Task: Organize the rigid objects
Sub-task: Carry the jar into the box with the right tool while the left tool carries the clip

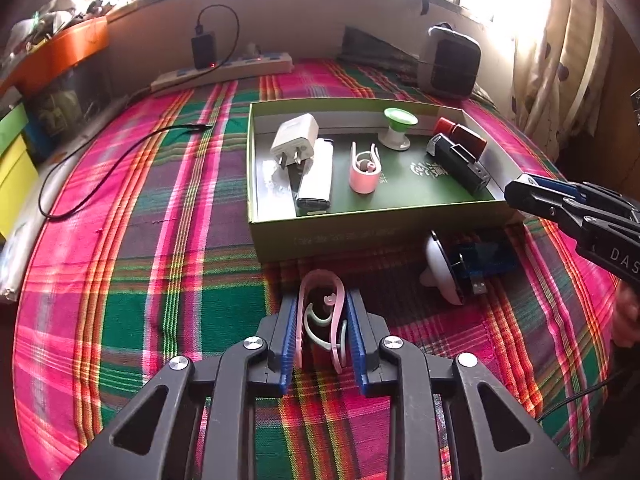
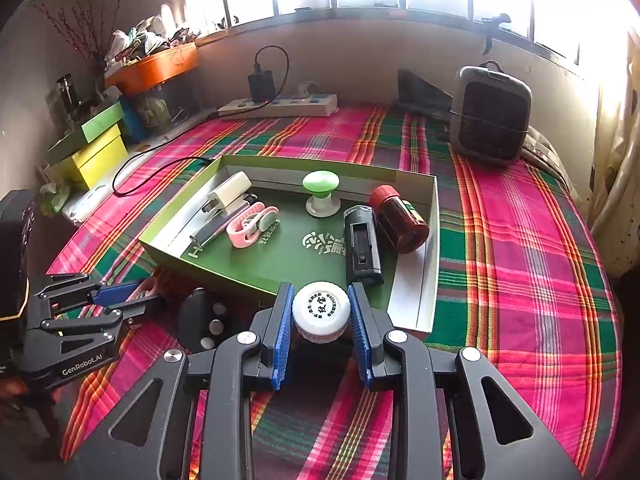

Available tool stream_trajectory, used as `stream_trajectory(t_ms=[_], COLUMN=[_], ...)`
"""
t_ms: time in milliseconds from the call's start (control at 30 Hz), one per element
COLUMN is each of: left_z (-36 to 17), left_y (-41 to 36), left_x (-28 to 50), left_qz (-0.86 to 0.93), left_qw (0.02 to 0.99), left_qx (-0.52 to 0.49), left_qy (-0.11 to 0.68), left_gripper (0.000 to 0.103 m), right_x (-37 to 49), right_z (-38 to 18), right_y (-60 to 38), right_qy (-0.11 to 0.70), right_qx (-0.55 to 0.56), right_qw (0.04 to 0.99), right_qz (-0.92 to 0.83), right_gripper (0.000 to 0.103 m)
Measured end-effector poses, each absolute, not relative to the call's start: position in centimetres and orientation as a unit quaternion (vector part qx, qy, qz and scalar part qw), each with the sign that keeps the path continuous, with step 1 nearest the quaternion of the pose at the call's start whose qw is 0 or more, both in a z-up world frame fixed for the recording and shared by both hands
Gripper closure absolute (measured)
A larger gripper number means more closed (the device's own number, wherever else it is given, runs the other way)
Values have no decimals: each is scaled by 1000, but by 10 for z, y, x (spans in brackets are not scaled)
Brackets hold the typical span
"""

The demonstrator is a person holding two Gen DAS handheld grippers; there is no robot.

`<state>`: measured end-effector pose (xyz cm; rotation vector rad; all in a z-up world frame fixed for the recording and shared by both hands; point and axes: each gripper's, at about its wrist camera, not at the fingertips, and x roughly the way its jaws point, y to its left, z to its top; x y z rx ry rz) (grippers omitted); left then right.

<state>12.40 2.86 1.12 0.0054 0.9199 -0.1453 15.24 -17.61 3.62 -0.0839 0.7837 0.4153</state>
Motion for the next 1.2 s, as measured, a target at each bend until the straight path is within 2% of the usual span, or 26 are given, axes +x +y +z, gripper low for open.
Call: stream_trajectory(t_ms=[667,1200], left_z=[32,57], left_y=[36,23], left_x=[122,164], left_qz=[-78,-102], left_qw=[903,909], left_qx=[-19,-5], left_qy=[421,404], left_gripper=[81,81], right_x=[152,183], right_z=[42,43], right_y=[-173,-157], right_qy=[375,382], right_qx=[-35,-28], right_qw=[902,896], right_qz=[210,224], right_gripper=[74,74])
